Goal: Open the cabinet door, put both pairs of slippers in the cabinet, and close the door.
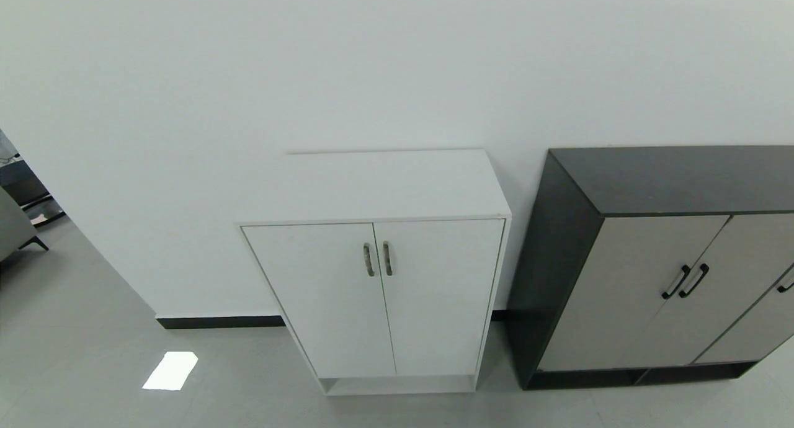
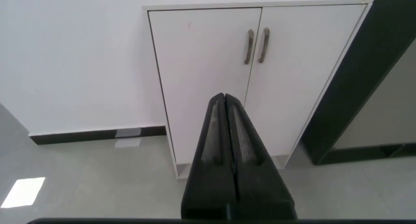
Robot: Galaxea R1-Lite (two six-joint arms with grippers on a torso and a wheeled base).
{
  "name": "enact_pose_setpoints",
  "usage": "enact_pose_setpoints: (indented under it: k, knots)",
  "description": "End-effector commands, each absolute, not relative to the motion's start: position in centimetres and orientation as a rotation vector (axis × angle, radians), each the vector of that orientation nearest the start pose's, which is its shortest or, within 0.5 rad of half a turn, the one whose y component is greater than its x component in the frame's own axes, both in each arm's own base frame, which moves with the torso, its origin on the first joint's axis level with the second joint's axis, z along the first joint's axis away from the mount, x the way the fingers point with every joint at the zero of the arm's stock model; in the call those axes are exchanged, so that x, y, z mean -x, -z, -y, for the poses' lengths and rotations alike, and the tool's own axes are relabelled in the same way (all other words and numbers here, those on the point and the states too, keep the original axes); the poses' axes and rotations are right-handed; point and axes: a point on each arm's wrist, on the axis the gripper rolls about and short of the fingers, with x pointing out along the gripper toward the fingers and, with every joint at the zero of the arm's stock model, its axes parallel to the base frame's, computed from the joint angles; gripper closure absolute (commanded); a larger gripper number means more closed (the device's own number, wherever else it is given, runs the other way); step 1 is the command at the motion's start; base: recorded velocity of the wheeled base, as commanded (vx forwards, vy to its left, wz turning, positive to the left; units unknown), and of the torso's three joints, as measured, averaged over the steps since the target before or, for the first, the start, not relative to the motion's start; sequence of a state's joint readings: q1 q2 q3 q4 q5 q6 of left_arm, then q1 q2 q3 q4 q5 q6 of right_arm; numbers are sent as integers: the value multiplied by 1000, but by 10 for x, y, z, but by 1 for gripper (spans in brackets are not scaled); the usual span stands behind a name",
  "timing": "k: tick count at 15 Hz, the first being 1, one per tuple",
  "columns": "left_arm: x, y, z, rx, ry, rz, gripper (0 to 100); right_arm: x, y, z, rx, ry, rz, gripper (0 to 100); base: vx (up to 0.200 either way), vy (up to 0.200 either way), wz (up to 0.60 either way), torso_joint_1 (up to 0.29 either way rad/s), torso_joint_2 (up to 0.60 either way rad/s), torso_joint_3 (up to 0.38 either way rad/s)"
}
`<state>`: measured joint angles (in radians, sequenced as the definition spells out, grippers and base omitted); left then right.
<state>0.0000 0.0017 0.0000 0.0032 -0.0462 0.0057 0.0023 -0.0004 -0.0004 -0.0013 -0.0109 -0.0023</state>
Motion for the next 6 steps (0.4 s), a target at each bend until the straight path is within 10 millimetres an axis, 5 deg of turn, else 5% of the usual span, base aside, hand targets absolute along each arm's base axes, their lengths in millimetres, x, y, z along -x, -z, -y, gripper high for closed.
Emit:
enact_pose_setpoints:
  k: [1, 6]
  knots:
    - [23, -75, 1, -6, 46, -6, 100, 23, -75, 0, 3, 8, 0, 100, 0, 0, 0, 0, 0, 0]
    - [23, -75, 1, -6, 46, -6, 100, 23, -75, 0, 3, 8, 0, 100, 0, 0, 0, 0, 0, 0]
